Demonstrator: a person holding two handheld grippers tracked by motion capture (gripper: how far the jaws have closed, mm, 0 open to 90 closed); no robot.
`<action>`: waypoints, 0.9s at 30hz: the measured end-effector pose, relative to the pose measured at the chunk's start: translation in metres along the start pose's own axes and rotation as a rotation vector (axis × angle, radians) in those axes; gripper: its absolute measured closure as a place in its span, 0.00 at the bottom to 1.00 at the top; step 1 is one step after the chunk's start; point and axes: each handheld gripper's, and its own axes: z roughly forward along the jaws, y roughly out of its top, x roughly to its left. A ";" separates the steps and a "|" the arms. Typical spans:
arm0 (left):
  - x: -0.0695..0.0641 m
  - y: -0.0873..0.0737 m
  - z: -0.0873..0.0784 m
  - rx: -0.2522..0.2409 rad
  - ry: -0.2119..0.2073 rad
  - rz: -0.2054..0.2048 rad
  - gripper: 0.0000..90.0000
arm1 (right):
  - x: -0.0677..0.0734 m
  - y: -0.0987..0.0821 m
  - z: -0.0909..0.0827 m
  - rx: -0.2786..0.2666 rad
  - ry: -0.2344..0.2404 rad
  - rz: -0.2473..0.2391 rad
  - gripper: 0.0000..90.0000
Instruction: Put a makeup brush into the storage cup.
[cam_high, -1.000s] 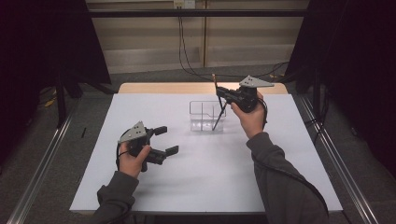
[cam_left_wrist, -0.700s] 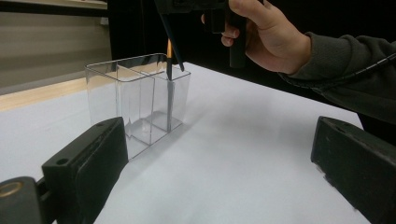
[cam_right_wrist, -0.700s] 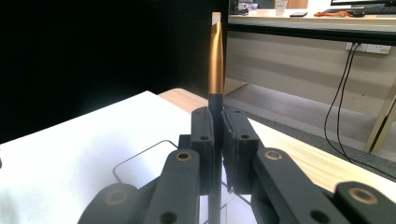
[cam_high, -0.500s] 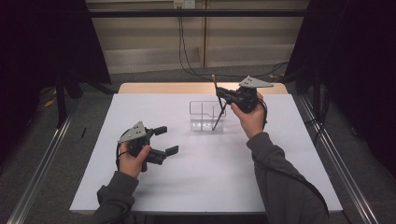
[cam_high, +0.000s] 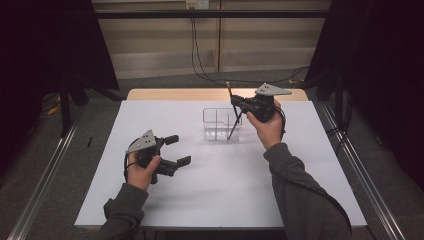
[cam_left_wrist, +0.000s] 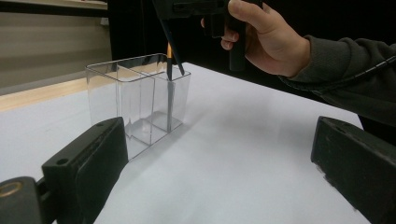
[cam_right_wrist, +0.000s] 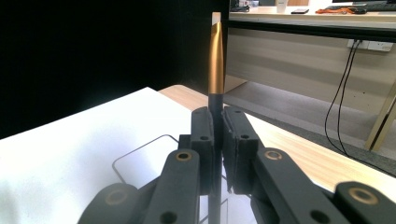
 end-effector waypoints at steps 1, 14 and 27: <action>0.000 0.000 0.000 -0.002 -0.003 0.001 0.04 | 0.000 0.000 0.000 0.003 -0.003 0.000 0.93; -0.001 0.000 0.001 -0.003 -0.004 -0.006 0.04 | 0.000 -0.003 -0.002 0.006 -0.005 -0.001 0.93; -0.001 0.000 0.001 -0.002 -0.005 -0.006 0.04 | 0.000 -0.005 -0.005 0.007 -0.012 0.005 0.93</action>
